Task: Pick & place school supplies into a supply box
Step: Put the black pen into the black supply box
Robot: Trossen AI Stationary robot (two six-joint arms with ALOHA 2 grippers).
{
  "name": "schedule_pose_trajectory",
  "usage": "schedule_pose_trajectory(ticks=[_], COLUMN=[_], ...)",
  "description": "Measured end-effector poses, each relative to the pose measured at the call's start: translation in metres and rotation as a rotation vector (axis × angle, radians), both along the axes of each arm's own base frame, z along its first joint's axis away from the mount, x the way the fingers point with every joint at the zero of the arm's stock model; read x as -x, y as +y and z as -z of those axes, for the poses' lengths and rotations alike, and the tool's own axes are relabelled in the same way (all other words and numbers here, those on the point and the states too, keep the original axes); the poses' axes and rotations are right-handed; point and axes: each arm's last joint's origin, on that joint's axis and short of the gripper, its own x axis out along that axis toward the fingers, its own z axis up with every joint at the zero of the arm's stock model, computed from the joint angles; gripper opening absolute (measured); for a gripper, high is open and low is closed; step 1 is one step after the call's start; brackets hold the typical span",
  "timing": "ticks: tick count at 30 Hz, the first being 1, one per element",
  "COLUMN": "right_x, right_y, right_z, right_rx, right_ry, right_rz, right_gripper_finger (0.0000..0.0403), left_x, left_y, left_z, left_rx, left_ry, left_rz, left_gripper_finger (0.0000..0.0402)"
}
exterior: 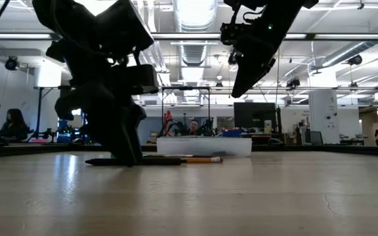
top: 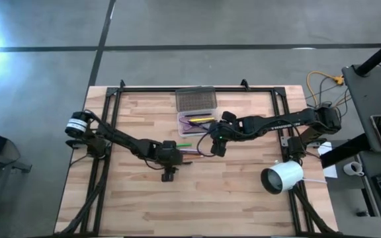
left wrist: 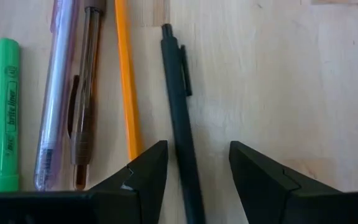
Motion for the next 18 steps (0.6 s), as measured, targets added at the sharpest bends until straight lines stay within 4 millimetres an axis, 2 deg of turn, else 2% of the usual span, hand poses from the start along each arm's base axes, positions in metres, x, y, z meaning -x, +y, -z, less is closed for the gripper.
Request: schedule_pose_trajectory(ticks=[6,18], right_x=[0.0004,0.001], right_y=[0.0,0.0001], right_z=[0.0007,0.0013], right_rx=[-0.004,-0.006], right_ry=[0.001,0.005], right_rz=[0.007,0.01], right_gripper_finger=[0.0175,0.0172], left_x=[-0.0029,-0.001], left_y=[-0.0005,-0.0003], left_z=[-0.0019,-0.0006], left_rx=[0.003,0.025], left_ry=[-0.001,0.018], left_rz=[0.001,0.007], left_gripper_finger=[0.0146,0.0014])
